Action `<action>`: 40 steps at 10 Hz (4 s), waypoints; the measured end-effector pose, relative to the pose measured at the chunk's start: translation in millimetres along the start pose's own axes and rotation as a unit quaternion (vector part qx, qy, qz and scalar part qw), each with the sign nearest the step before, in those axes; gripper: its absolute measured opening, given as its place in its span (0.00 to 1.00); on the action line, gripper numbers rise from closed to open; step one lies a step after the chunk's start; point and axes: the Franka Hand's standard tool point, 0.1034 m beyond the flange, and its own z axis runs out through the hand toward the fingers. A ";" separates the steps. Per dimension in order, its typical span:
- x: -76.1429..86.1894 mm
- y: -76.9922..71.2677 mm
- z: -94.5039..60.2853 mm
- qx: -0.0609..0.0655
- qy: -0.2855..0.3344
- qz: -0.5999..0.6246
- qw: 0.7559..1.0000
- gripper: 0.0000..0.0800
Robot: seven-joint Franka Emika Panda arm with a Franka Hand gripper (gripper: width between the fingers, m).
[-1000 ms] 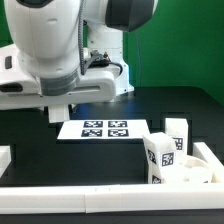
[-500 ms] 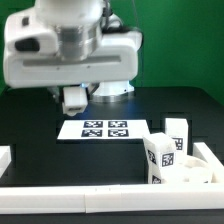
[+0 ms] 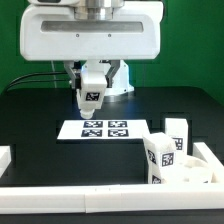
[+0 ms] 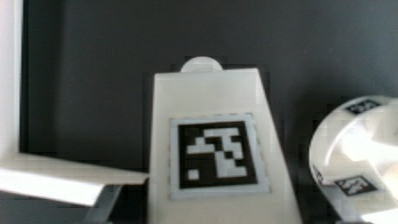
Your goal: Assemble stool
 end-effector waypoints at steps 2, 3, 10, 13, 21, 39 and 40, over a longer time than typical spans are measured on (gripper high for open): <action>16.2 -39.0 -8.9 0.012 0.049 0.035 0.998 0.42; 35.6 -63.7 -18.6 0.026 0.087 0.053 0.994 0.42; 62.2 -97.2 -19.8 0.036 0.149 0.095 0.984 0.42; 88.9 -159.2 -2.5 0.054 0.142 0.144 0.978 0.42; 89.3 -151.0 36.3 0.032 0.145 0.127 0.981 0.42; 80.6 -164.0 68.4 0.015 0.130 0.125 0.983 0.42; 80.6 -164.0 68.4 0.015 0.130 0.125 0.983 0.70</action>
Offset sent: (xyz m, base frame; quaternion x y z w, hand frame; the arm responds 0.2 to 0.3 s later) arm 0.0659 0.1000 0.0204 0.0605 0.1614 0.1211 0.9776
